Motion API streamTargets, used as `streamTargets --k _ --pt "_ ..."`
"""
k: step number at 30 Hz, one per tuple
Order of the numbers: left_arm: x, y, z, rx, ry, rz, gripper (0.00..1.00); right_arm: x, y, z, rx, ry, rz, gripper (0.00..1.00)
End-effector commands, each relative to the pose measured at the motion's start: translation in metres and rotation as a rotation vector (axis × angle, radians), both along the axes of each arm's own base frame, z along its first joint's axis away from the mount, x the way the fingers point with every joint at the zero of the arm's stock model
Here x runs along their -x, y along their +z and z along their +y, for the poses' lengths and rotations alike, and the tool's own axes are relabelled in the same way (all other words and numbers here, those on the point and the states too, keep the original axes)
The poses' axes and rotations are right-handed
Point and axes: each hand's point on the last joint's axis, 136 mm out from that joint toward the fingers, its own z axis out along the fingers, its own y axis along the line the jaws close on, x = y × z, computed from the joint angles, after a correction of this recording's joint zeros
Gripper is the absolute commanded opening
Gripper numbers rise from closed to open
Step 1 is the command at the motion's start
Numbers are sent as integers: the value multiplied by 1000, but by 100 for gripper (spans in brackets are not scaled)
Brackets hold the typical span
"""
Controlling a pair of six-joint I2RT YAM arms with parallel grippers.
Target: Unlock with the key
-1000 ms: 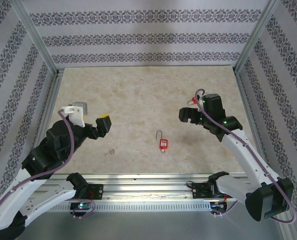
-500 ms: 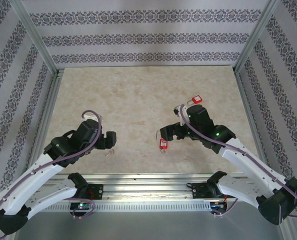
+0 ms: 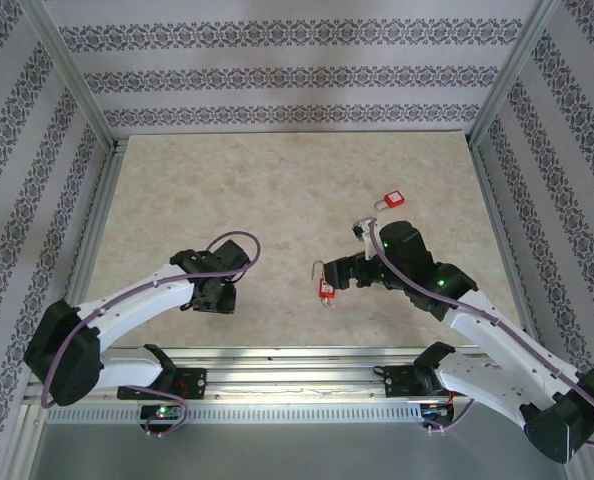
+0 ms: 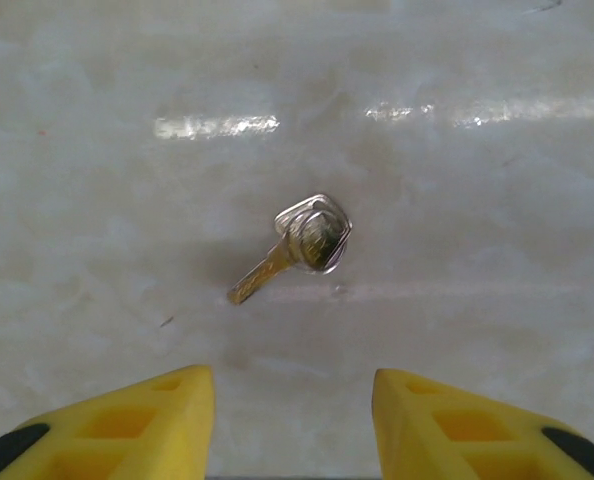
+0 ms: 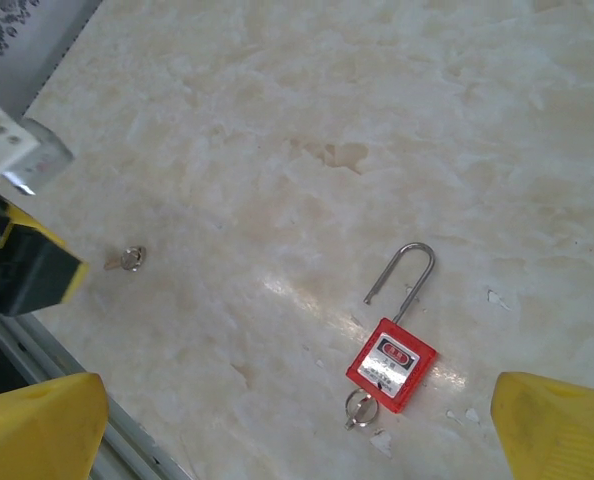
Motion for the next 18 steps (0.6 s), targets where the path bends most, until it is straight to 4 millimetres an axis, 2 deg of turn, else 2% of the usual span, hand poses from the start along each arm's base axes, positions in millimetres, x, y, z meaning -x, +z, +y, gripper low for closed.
streamTargets --k 1,11,15,18 --pt "-9 -12 -11 88 47 5 39 3 -6 -4 0 -17 2 98" --pt "-27 -32 -9 100 95 27 31 8 -11 -6 -22 -25 3 98" --pt "-28 -39 -7 85 105 51 28 9 -15 -7 -24 -26 9 98" --pt "-27 -37 -2 75 118 44 27 10 -16 -8 -26 -28 10 98"
